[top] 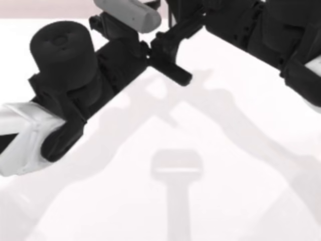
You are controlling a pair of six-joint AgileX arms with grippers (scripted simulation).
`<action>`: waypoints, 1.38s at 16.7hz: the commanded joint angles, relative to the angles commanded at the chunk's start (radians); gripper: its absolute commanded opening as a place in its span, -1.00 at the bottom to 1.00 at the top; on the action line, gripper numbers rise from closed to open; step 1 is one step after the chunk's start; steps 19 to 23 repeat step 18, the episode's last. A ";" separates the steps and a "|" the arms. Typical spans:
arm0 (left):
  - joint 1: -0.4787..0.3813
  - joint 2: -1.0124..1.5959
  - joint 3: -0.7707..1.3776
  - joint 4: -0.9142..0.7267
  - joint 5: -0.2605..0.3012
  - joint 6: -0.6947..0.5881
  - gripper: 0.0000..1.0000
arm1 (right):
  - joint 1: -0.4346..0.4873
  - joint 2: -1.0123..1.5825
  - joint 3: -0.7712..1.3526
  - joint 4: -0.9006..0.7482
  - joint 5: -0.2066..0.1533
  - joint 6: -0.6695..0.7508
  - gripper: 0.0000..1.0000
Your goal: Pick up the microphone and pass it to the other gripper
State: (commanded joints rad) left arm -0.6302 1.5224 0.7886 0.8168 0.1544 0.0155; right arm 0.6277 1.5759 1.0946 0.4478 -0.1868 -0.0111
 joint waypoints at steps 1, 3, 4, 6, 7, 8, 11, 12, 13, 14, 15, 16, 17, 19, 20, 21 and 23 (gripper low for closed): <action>0.000 0.000 0.000 0.000 0.000 0.000 1.00 | 0.000 0.000 0.000 0.000 0.000 0.000 -1.00; 0.000 0.000 0.000 0.000 0.000 0.000 1.00 | 0.000 0.000 0.000 0.000 0.000 0.000 -1.00; 0.000 0.000 0.000 0.000 0.000 0.000 1.00 | 0.000 0.000 0.000 0.000 0.000 0.000 -1.00; 0.000 0.000 0.000 0.000 0.000 0.000 1.00 | 0.000 0.000 0.000 0.000 0.000 0.000 -1.00; 0.011 0.011 -0.011 0.001 -0.016 0.012 1.00 | -0.004 -0.008 0.011 0.001 0.015 -0.010 -1.00; 0.012 0.008 -0.014 0.000 -0.015 0.012 1.00 | -0.006 -0.010 0.009 0.000 0.012 -0.009 -1.00; 0.027 -0.064 -0.078 -0.013 -0.004 0.010 1.00 | -0.036 -0.037 -0.018 -0.002 -0.022 -0.007 -1.00; 0.036 -0.105 -0.111 -0.018 0.000 0.010 1.00 | -0.053 -0.051 -0.031 -0.002 -0.037 -0.007 -1.00; 0.045 -0.149 -0.146 -0.024 0.004 0.009 1.00 | -0.069 -0.067 -0.044 -0.002 -0.055 -0.007 -1.00; 0.054 -0.192 -0.180 -0.030 0.009 0.009 1.00 | -0.086 -0.081 -0.058 -0.002 -0.073 -0.008 -1.00; 0.061 -0.229 -0.212 -0.035 0.013 0.008 1.00 | -0.100 -0.095 -0.070 -0.003 -0.090 -0.009 -1.00; 0.068 -0.255 -0.236 -0.038 0.017 0.008 1.00 | -0.112 -0.105 -0.080 -0.003 -0.104 -0.010 -1.00; 0.071 -0.270 -0.251 -0.040 0.019 0.008 1.00 | -0.120 -0.111 -0.087 -0.003 -0.113 -0.011 -1.00; 0.072 -0.275 -0.256 -0.040 0.020 0.009 1.00 | -0.122 -0.114 -0.089 -0.004 -0.115 -0.012 -1.00; 0.072 -0.275 -0.256 -0.040 0.020 0.009 1.00 | -0.122 -0.114 -0.089 -0.004 -0.115 -0.012 -1.00; 0.072 -0.275 -0.256 -0.040 0.020 0.009 1.00 | -0.122 -0.114 -0.089 -0.004 -0.115 -0.012 -1.00; 0.072 -0.275 -0.256 -0.040 0.020 0.009 1.00 | -0.122 -0.114 -0.089 -0.004 -0.115 -0.012 -1.00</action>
